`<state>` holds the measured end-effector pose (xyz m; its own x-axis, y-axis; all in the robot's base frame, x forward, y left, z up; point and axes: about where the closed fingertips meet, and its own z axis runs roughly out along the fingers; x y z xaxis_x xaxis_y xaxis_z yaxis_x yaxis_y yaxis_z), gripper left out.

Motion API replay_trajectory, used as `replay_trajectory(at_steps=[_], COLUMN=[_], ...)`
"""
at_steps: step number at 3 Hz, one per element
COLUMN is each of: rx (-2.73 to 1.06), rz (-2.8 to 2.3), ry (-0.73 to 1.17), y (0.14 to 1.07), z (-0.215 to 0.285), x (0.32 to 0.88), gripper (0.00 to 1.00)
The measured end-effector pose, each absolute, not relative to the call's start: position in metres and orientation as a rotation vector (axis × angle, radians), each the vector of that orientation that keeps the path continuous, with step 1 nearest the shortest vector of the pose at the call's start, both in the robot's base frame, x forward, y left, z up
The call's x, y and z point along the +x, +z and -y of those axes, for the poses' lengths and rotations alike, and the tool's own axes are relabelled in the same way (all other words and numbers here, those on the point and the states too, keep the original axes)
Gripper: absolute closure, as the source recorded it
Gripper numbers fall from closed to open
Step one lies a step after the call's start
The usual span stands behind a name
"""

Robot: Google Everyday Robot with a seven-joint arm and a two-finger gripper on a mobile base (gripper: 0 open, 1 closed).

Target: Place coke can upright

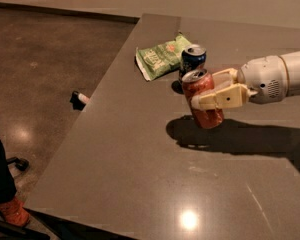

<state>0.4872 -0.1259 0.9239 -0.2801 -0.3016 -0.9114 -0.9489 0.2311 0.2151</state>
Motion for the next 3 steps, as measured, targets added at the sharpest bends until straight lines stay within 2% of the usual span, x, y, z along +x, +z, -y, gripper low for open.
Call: replay_trajectory(at_steps=[3], rx=[-0.917], rz=[-1.551], ry=[1.057], y=[0.9362], z=[0.1358], x=[0.4925], gripper=[1.00])
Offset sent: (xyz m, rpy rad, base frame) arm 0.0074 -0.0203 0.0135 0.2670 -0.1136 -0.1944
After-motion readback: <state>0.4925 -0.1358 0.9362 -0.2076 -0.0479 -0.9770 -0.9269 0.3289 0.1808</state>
